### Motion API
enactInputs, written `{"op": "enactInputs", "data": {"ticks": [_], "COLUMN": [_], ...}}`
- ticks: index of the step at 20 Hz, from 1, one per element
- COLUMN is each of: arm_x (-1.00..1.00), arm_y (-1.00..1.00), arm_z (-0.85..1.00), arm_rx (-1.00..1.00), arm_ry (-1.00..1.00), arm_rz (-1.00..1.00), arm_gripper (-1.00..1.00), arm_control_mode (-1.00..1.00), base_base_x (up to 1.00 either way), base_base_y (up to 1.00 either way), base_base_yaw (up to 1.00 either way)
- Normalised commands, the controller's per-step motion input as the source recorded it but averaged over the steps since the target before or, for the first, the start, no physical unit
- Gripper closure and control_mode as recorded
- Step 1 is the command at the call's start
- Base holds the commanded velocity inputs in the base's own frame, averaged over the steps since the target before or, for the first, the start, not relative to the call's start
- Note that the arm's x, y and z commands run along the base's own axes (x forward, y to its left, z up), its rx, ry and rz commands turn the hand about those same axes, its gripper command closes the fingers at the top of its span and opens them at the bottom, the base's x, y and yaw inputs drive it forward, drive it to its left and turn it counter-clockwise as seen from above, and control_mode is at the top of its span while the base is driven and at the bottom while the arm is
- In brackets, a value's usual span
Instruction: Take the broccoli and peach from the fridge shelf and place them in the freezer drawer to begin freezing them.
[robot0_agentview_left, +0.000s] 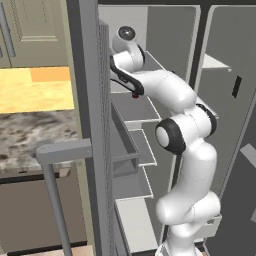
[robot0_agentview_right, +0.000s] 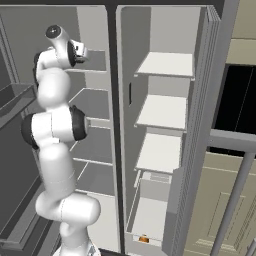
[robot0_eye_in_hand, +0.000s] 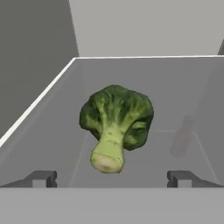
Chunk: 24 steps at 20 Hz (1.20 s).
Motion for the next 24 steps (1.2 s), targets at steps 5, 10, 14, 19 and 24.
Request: {"op": "enactInputs", "data": {"ticks": [5, 10, 14, 19, 24], "arm_x": [0.39, 0.4, 0.32, 0.17, 0.02], "arm_y": [0.11, 0.07, 0.03, 0.0, 0.0], "arm_z": [0.0, 0.0, -0.05, -0.09, -0.01], "arm_rx": [0.0, 0.0, 0.0, 0.0, 0.0], "arm_ry": [0.04, 0.04, 0.04, 0.02, 0.0], "arm_rz": [-0.03, -0.03, -0.01, 0.0, 0.0], "arm_gripper": [-1.0, -1.0, 1.0, 1.0, 1.0], "arm_control_mode": [-1.0, -1.0, -1.0, -1.0, -1.0], "base_base_x": [0.0, 0.0, 0.0, 0.0, 0.0], "base_base_y": [0.0, 0.0, 0.0, 0.0, 0.0], "base_base_yaw": [0.0, 0.0, 0.0, 0.0, 0.0]}}
